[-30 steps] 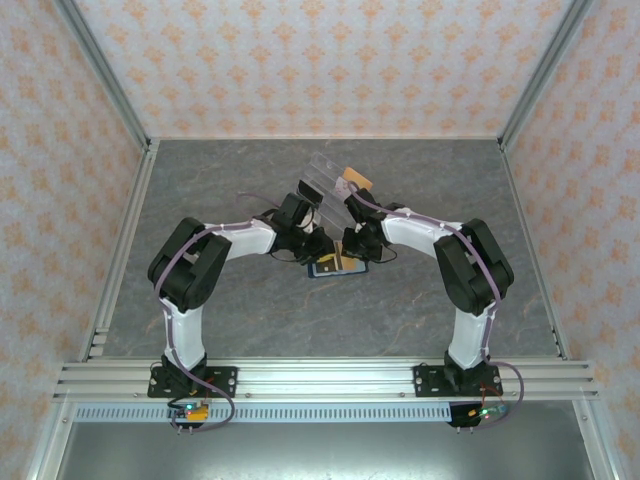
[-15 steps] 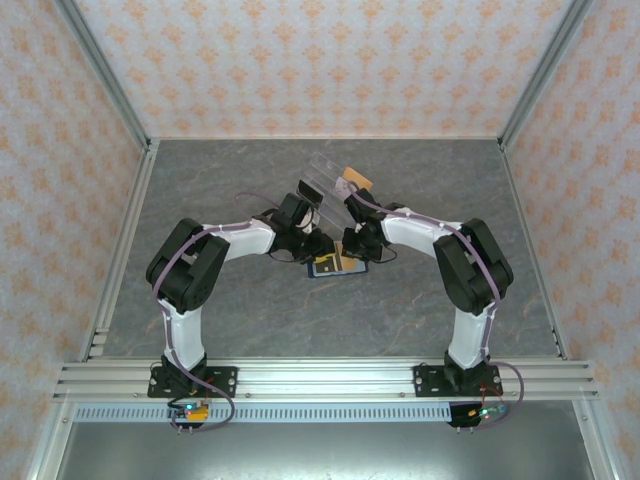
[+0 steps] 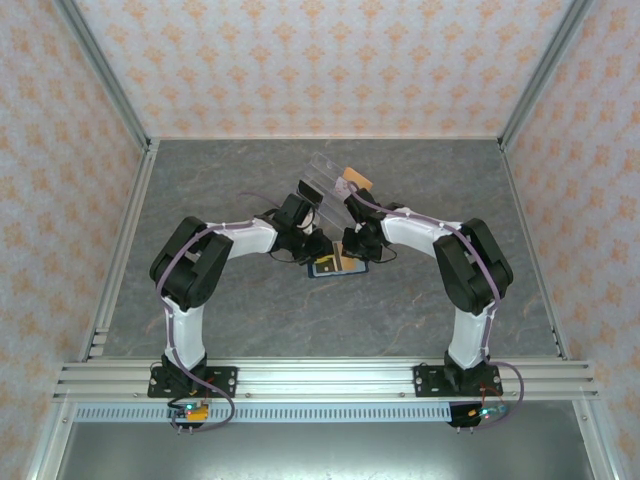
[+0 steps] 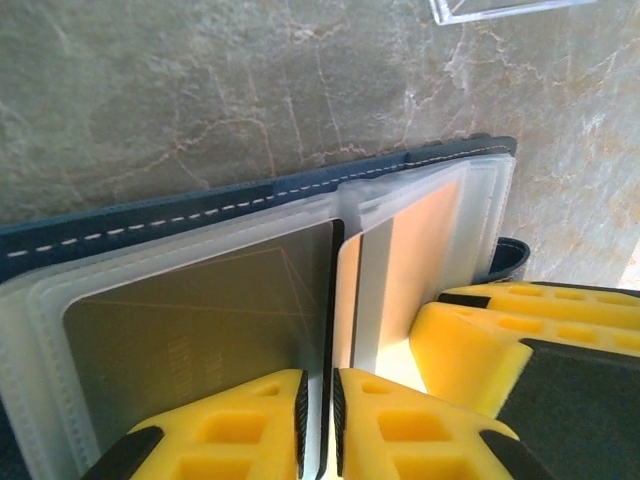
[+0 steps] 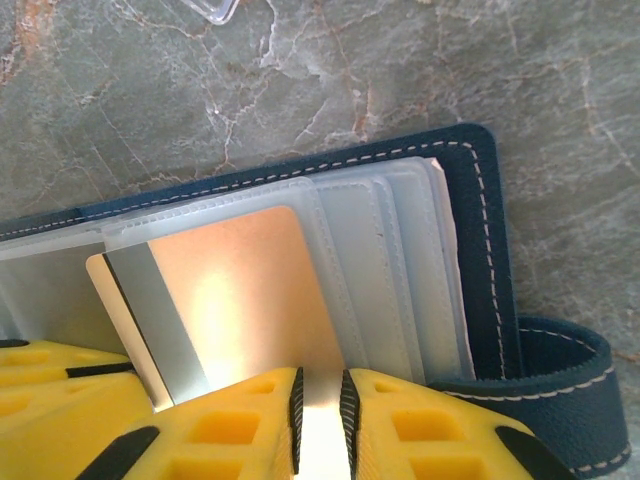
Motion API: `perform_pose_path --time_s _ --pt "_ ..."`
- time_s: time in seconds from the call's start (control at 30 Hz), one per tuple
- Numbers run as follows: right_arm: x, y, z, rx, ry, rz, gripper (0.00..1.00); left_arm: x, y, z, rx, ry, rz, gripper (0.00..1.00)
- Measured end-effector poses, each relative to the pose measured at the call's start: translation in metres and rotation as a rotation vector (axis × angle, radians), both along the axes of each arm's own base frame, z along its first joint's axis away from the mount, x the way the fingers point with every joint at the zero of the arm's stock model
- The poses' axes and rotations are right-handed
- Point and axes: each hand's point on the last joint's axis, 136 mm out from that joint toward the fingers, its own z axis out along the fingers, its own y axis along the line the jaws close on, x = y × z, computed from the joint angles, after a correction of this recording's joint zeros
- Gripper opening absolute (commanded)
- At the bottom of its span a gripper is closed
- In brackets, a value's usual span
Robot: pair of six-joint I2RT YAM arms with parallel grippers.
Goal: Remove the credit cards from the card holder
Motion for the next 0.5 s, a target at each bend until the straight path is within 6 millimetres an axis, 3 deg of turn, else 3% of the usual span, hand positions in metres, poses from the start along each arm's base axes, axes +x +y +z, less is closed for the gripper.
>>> perform_pose_path --time_s 0.5 --pt "0.0001 0.0001 -0.0001 0.0 0.0 0.0 0.21 0.0018 -0.0061 0.0 -0.046 0.009 -0.008 0.09"
